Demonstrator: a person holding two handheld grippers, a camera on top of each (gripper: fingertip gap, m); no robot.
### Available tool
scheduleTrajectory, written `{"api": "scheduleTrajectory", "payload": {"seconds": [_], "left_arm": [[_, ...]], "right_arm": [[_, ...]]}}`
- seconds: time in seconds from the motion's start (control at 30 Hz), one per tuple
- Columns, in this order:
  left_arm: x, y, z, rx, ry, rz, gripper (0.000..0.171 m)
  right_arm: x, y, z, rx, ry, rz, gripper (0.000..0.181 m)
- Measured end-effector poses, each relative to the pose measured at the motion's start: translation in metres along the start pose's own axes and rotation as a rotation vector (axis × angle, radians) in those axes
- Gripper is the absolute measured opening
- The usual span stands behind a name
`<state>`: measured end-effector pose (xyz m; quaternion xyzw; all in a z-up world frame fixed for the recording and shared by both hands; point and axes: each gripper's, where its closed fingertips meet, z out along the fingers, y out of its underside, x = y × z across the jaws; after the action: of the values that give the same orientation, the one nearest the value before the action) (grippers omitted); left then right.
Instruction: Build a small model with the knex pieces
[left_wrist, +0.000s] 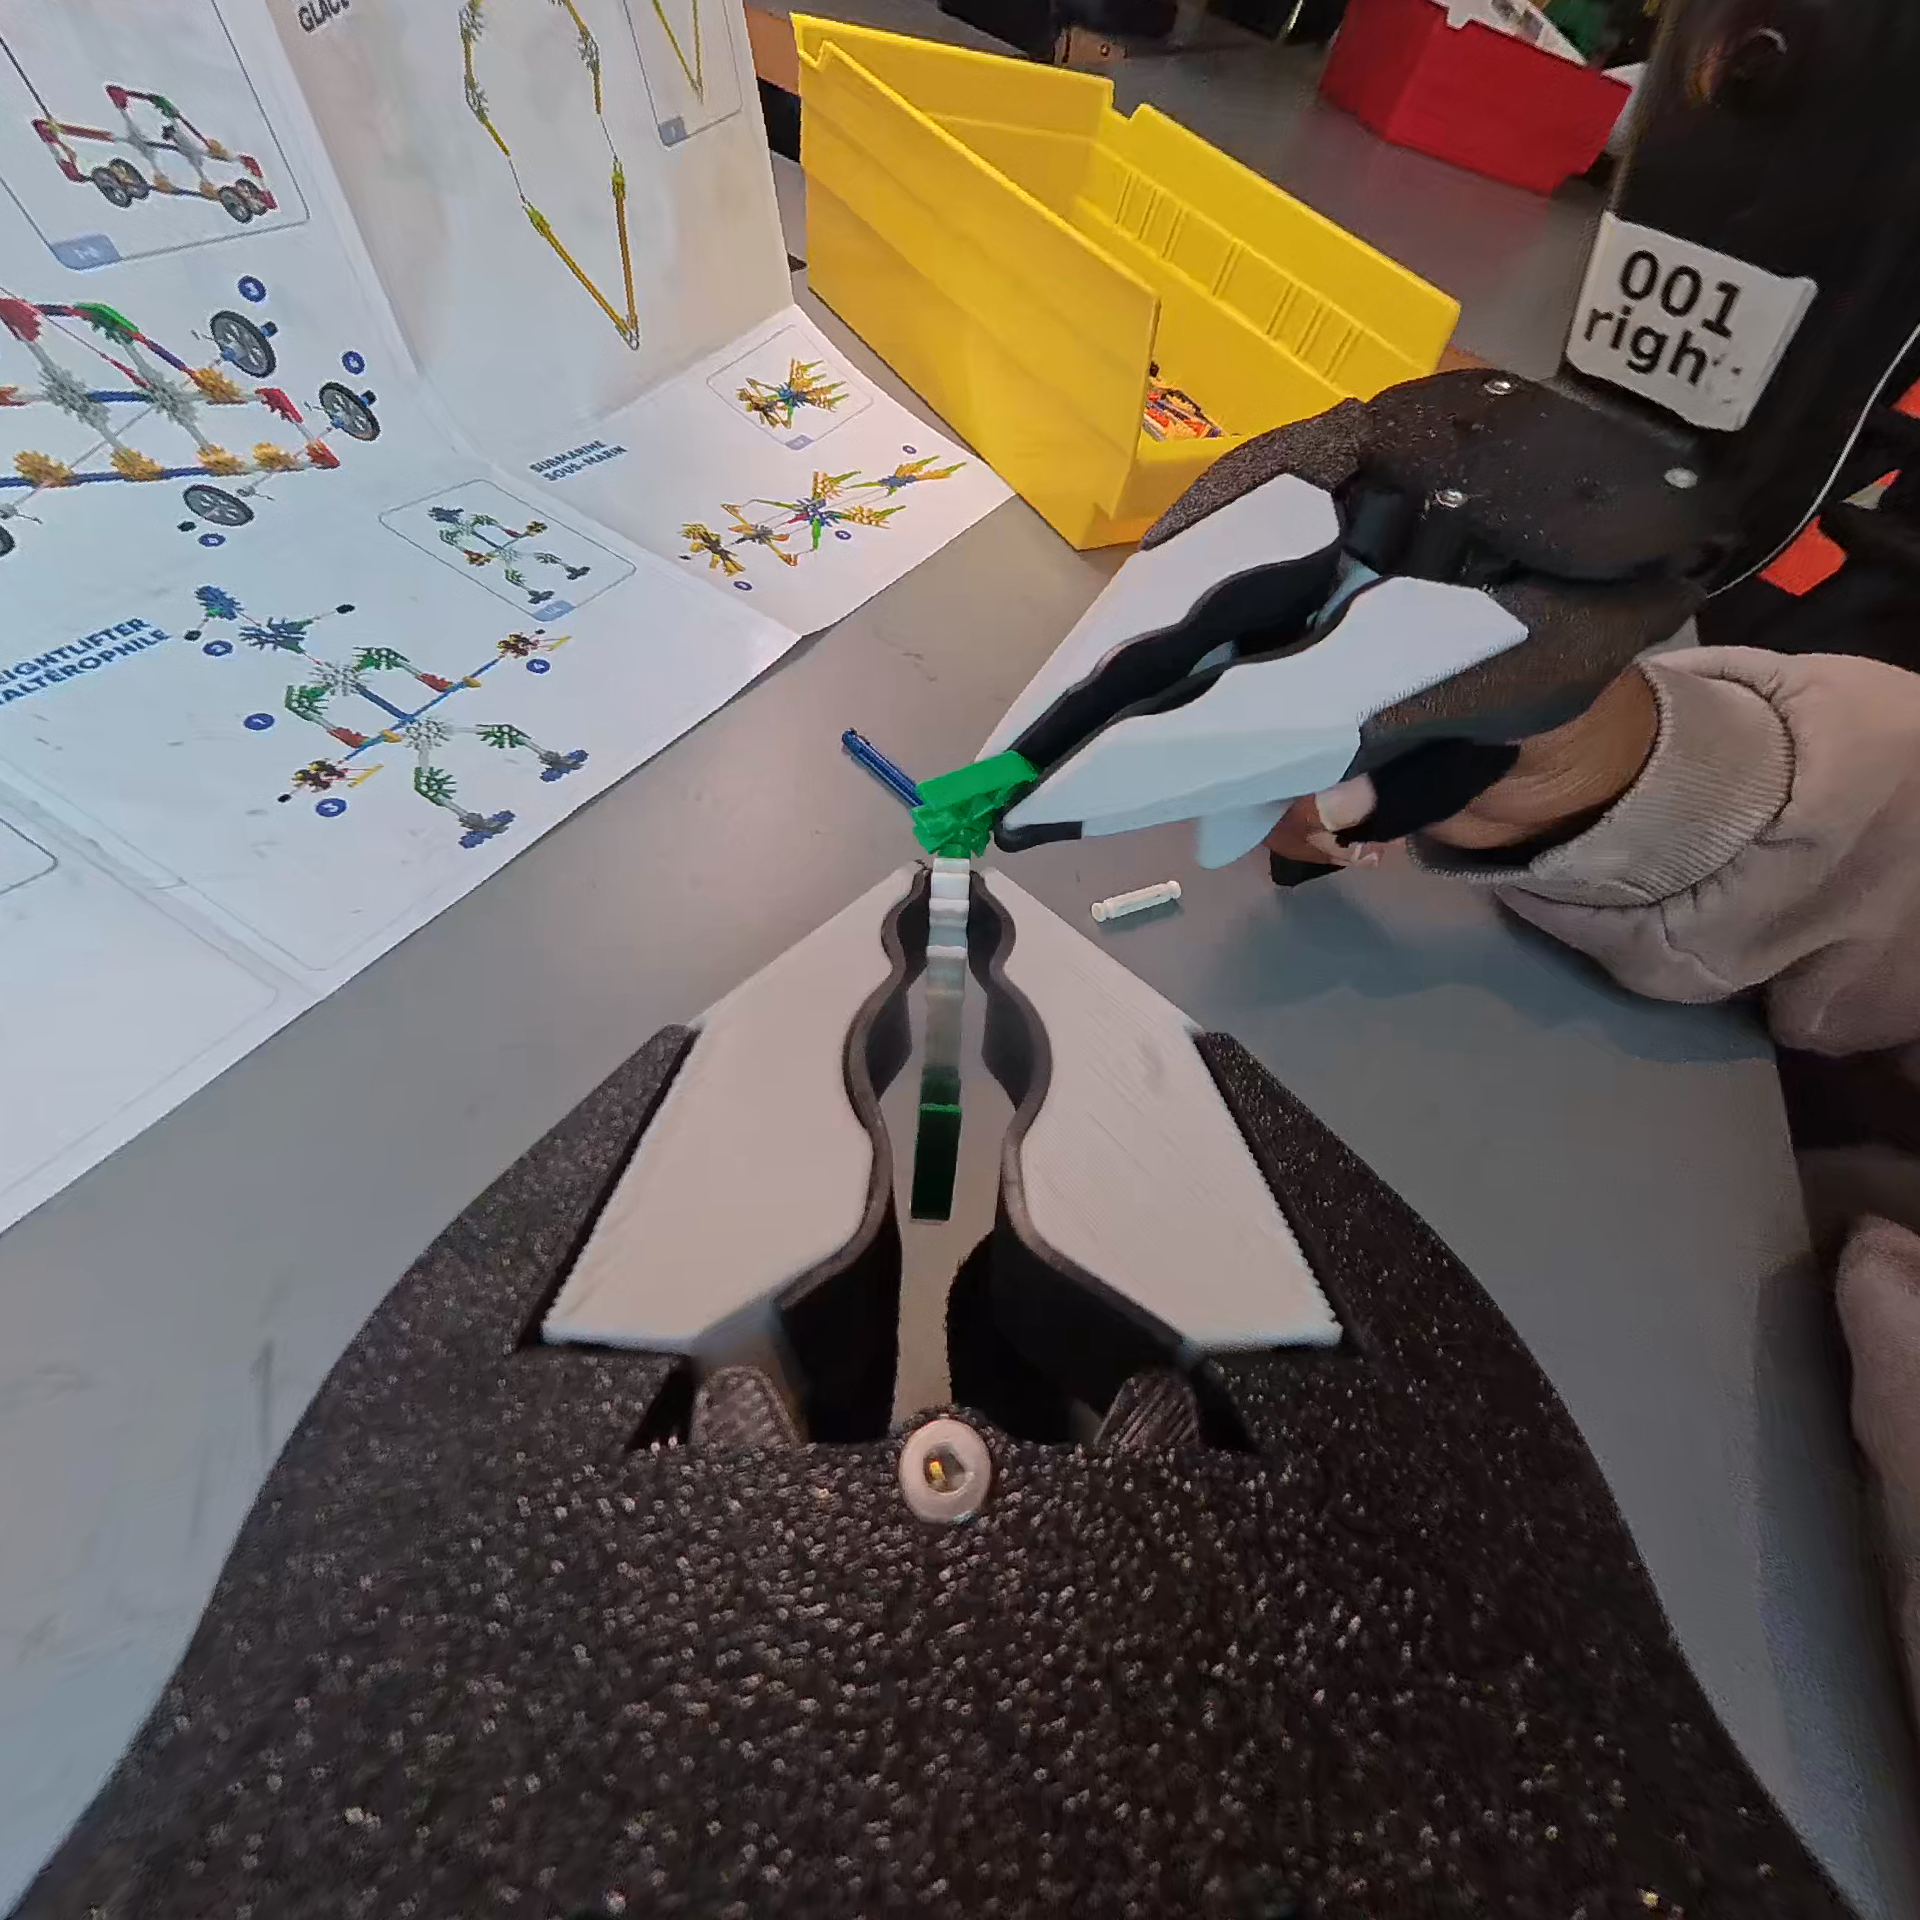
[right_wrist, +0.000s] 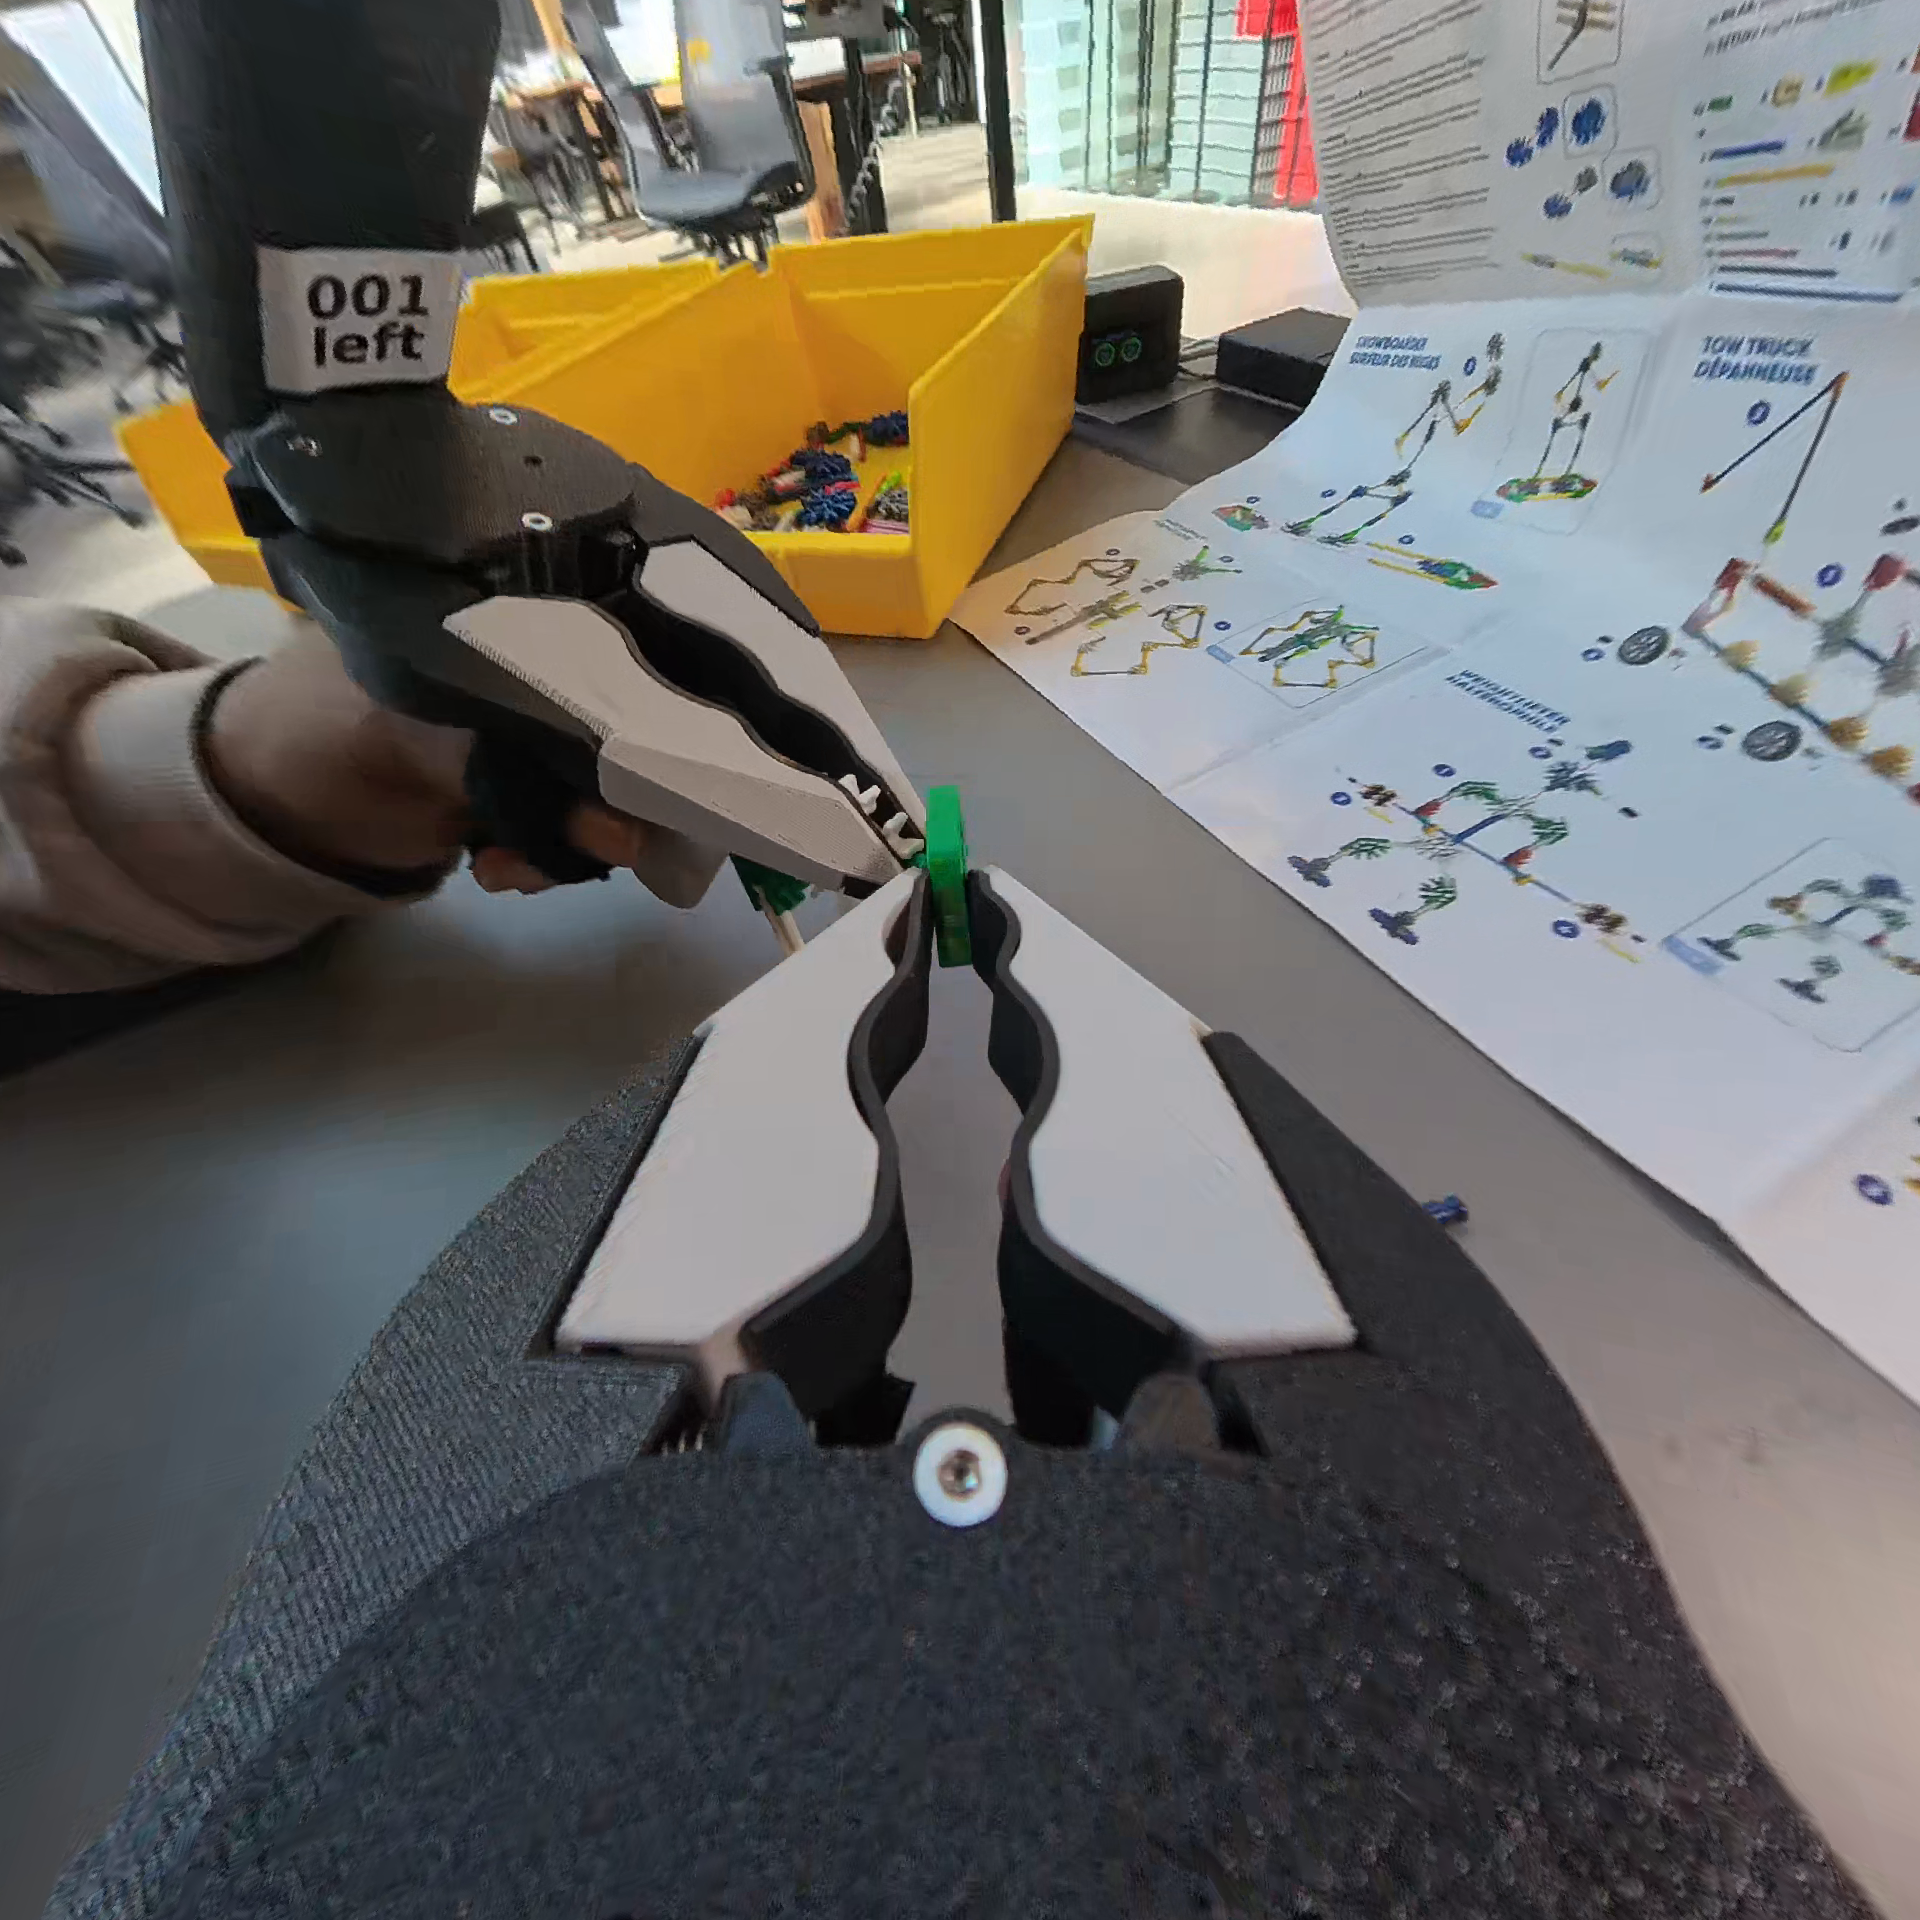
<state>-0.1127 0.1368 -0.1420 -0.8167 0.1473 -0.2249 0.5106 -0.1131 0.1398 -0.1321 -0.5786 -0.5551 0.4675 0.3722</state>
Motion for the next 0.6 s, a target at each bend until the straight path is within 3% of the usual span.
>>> {"api": "scheduleTrajectory", "payload": {"seconds": [0.1,0.17,0.2,0.23,0.3,0.37,0.43,0.53,0.6], "left_arm": [[0.004,-0.002,-0.004,-0.007,-0.074,0.159,0.004],[-0.020,0.006,-0.008,-0.088,-0.291,0.391,0.004],[-0.032,0.013,-0.011,-0.133,-0.370,0.513,0.004],[-0.028,0.012,-0.013,-0.096,-0.333,0.524,0.004],[-0.010,-0.007,-0.022,0.049,-0.222,0.402,0.004],[-0.004,-0.012,-0.026,0.076,-0.130,0.268,0.004],[0.012,-0.006,-0.023,0.069,0.053,0.087,0.004],[0.036,0.025,-0.014,-0.076,0.300,-0.119,0.004],[0.044,0.057,-0.007,-0.246,0.352,-0.146,0.005]], "right_arm": [[-0.006,-0.003,-0.004,0.043,-0.143,0.200,0.005],[-0.039,-0.032,-0.023,0.176,-0.493,0.443,0.004],[-0.044,-0.046,-0.031,0.231,-0.579,0.549,0.003],[-0.040,-0.042,-0.026,0.213,-0.504,0.515,0.004],[-0.033,-0.037,-0.027,0.194,-0.425,0.432,0.004],[-0.028,-0.041,-0.037,0.232,-0.500,0.519,0.004],[-0.019,-0.037,-0.040,0.232,-0.512,0.566,0.004],[-0.019,-0.031,-0.040,0.196,-0.531,0.548,0.004],[-0.021,-0.029,-0.040,0.172,-0.535,0.543,0.004]]}}
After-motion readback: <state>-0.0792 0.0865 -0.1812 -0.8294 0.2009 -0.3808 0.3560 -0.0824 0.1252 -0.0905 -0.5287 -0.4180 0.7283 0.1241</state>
